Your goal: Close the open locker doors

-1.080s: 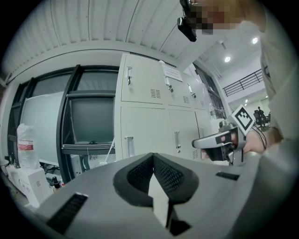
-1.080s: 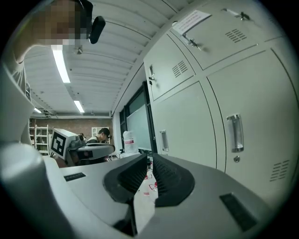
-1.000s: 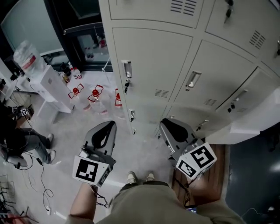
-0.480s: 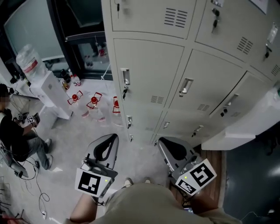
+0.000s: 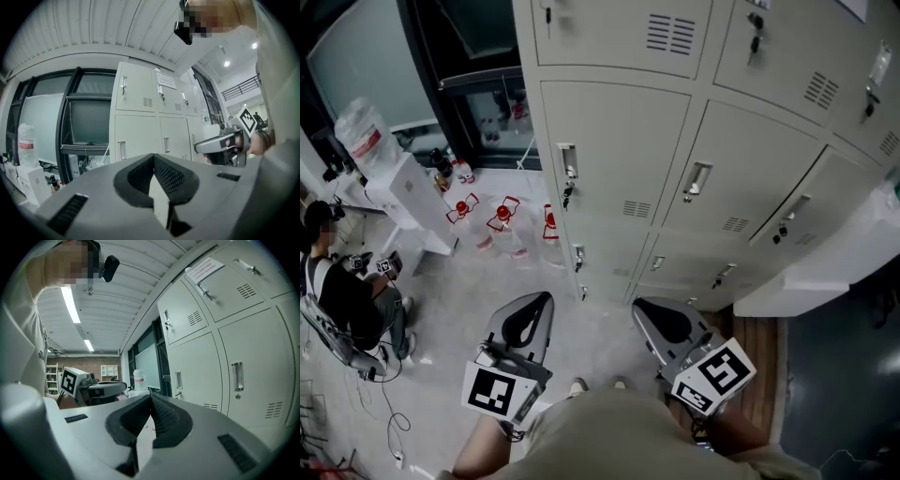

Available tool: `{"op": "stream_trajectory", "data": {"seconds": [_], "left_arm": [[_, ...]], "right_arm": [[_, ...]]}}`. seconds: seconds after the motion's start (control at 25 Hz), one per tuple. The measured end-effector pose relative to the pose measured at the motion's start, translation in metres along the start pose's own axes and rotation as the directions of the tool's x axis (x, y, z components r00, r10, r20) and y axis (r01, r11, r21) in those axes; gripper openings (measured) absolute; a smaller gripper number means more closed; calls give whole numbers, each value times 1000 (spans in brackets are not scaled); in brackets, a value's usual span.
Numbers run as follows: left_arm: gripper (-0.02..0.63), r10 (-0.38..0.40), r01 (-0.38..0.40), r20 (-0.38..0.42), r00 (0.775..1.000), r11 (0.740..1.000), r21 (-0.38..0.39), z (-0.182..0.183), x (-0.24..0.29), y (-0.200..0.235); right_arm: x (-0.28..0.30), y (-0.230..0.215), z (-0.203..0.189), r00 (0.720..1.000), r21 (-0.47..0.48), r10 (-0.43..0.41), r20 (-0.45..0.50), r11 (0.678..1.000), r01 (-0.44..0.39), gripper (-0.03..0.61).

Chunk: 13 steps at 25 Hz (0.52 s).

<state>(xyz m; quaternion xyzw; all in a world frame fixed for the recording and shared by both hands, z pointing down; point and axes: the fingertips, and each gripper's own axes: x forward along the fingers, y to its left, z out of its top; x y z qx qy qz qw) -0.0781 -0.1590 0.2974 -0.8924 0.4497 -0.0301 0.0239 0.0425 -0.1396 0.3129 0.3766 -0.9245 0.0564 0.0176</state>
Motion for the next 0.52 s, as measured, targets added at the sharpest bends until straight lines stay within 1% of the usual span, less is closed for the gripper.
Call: {"op": "stream_trajectory", "data": {"seconds": [0.28,0.52], "left_arm": [[6,6,-6,7,1000,1000,11,6,-2,4],[6,-34,34,24,999,999,20,9,-5,0]], "right_arm": [[7,0,4,1000,-31,-3,-5,1000,3,6],[12,0,6,1000,-56,-19,-2,998,19,6]]}}
